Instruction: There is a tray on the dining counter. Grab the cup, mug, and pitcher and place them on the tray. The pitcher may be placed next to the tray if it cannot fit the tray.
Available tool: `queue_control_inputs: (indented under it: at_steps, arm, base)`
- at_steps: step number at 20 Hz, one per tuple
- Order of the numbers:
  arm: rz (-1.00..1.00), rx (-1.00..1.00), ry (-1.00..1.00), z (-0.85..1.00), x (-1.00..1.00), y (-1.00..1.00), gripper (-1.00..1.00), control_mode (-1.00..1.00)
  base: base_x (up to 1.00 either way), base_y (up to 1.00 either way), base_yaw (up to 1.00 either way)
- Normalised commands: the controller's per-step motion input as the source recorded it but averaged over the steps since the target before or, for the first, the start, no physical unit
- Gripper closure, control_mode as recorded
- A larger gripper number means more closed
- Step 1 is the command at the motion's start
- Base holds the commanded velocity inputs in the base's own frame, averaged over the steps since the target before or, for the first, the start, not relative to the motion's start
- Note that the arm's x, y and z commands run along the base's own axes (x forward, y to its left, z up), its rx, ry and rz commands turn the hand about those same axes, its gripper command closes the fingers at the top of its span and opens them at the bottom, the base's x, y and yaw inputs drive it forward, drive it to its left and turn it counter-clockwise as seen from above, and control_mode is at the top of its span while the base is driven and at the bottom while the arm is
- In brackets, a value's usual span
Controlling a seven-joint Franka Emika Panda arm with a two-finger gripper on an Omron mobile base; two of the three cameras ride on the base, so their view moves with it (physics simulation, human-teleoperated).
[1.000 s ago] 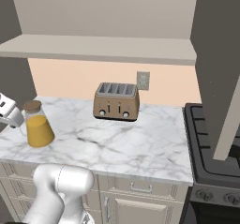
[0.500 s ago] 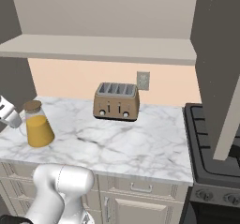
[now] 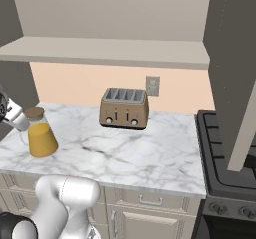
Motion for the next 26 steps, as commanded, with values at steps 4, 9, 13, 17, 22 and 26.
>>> queue_control_inputs:
  at_steps: [4, 9, 13, 17, 22, 26]
  arm:
    - [0.00, 0.00, 0.00, -0.27, 0.29, 0.20, -1.00, -1.00]
    - [0.00, 0.00, 0.00, -0.32, 0.27, 0.17, -1.00, -1.00]
    - [0.00, 0.00, 0.03, -0.29, 0.31, 0.10, -1.00, -1.00]
    - [0.00, 0.00, 0.03, -0.26, 0.10, 0.11, -1.00, -1.00]
    - [0.00, 0.00, 0.03, -0.24, 0.06, 0.18, -1.00, -1.00]
    - [0.00, 0.00, 0.02, -0.13, 0.13, 0.11, -1.00, -1.00]
  base:
    - [0.00, 0.00, 0.00]
    - [0.00, 0.00, 0.00]
    - [0.00, 0.00, 0.00]
    - [0.00, 0.00, 0.00]
    - [0.00, 0.00, 0.00]
    - [0.00, 0.00, 0.00]
